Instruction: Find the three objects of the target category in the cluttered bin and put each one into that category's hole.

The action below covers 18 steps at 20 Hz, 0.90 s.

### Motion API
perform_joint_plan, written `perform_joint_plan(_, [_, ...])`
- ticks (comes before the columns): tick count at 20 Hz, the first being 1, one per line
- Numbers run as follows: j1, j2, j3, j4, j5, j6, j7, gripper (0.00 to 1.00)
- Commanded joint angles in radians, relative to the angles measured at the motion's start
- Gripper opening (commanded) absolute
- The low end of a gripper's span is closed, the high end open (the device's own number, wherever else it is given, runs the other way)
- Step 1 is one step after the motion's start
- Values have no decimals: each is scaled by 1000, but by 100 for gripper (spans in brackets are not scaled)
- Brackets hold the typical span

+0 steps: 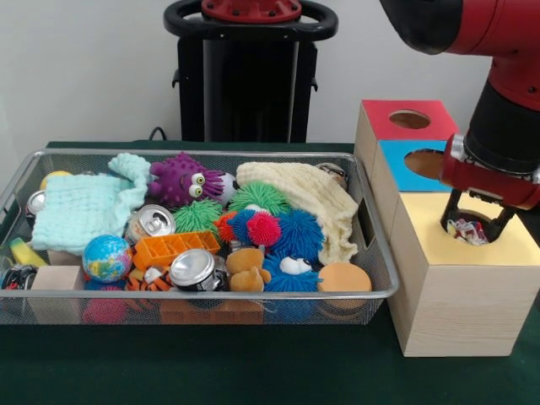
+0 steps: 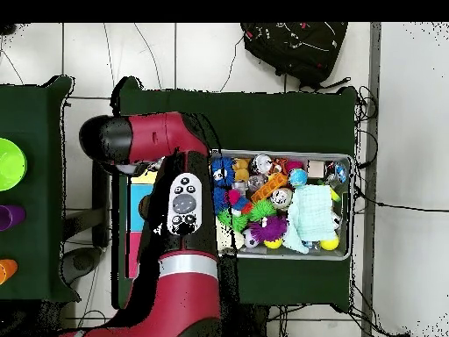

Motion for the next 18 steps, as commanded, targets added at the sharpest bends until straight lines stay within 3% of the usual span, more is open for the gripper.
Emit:
perform_joint_plan(1, [-40, 32, 65, -72, 41, 80, 99, 100])
perform_joint_plan(6, [-31, 35, 50, -138, 48, 177, 117, 100])
perform_joint_plan(9, [-27, 34, 50, -141, 46, 183, 115, 100])
perform_joint_plan(10, [-22, 29, 43, -130, 44, 159, 122, 0])
perform_joint_plan(13, [-24, 30, 43, -129, 43, 133, 123, 0])
perform_joint_plan(18, [-21, 2, 33, -139, 46, 215, 126, 0])
